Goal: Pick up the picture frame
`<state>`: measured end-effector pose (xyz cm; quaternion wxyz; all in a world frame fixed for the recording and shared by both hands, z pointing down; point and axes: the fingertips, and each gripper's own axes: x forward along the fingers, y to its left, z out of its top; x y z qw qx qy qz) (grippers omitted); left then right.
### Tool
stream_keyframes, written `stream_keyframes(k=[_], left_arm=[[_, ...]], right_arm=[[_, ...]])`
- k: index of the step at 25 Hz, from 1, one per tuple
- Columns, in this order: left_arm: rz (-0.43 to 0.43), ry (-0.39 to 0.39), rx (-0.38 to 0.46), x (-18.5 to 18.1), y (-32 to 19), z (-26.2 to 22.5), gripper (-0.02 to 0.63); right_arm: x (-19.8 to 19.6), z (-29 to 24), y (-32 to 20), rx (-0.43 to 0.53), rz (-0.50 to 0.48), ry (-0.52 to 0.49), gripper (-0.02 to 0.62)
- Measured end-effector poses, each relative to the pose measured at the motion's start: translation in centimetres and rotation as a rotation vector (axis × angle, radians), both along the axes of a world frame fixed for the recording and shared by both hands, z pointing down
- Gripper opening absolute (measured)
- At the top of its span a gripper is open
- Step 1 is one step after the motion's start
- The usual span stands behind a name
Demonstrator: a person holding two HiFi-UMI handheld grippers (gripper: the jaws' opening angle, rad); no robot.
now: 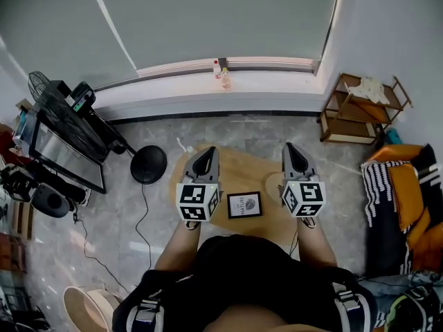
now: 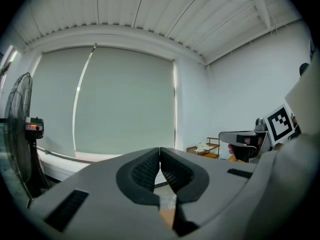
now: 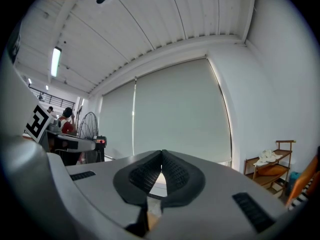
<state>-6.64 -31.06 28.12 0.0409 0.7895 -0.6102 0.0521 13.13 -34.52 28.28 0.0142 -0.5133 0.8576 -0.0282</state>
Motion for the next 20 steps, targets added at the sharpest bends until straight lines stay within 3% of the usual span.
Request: stream_keyframes(k=[2, 4, 5, 6, 7, 14, 20], left_arm=[[-0.007, 0.006, -0.013, -1.0, -0.7, 0.4, 0.03], [0.014, 0.013, -0.055, -1.4, -1.3, 1.6, 0.142], [0.028, 0.013, -0.082, -1.6, -1.5, 2.4, 0.178], [0.035, 0.011, -0.106, -2.0, -1.6, 3.2, 0.186], [0.031, 0.009, -0.127, -2.7, -1.7, 4.2, 0.195], [-0.02, 0.078, -0.303, -6.8, -1.3, 11.7, 0.195], [-0.044, 0.079, -0.45, -8.4, -0.8, 19.0, 0.195]], right_arm=[[-0.4, 0.3, -0.8, -0.004, 0.011, -0.012, 0.017], [-0.7, 1.2, -1.5, -0.022, 0.014, -0.033, 0.014], [-1.0, 1.9, -1.6, -0.039, 0.005, -0.046, 0.056], [-1.4, 2.6, -1.7, -0.059, -0.006, -0.054, 0.14], [-1.8, 3.5, -1.8, -0.082, -0.013, -0.051, 0.15], [-3.5, 11.0, -2.2, -0.248, -0.005, 0.075, 0.143], [-5.2, 17.8, -2.1, -0.387, -0.042, 0.163, 0.141]])
